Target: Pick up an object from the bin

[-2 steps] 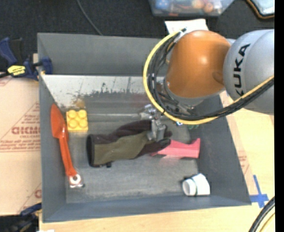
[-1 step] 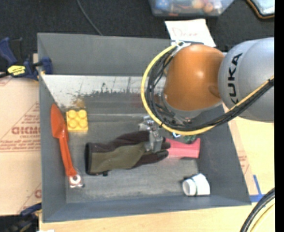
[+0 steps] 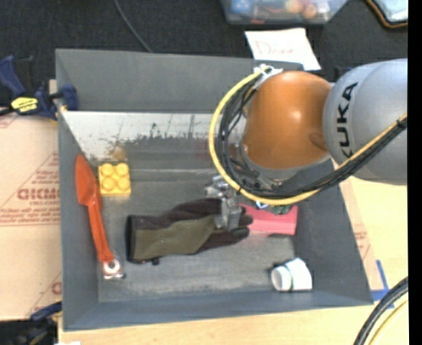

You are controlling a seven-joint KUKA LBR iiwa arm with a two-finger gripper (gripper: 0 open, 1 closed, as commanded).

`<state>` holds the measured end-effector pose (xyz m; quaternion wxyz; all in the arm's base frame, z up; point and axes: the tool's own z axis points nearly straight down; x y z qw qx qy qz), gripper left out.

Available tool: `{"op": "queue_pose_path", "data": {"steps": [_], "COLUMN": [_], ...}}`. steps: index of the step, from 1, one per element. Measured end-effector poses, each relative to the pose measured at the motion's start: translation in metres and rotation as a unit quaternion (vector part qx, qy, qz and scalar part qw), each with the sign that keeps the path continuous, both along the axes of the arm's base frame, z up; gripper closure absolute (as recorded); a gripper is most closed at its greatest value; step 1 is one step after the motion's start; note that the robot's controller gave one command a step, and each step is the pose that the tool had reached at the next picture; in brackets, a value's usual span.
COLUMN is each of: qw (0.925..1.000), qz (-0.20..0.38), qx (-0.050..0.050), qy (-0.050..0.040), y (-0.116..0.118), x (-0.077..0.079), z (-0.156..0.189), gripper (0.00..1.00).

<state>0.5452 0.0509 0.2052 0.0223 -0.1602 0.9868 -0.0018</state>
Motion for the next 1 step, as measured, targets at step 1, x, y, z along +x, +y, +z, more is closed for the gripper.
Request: {"op": "queue_pose_path", "data": {"steps": [1], "qw": [0.9989], "qz": [0.047], "qx": [-0.003], "qy": [-0.0037], "y": [-0.0258], "x": [-0.0073], "z": [0.0444], "gripper": [1.0]}}
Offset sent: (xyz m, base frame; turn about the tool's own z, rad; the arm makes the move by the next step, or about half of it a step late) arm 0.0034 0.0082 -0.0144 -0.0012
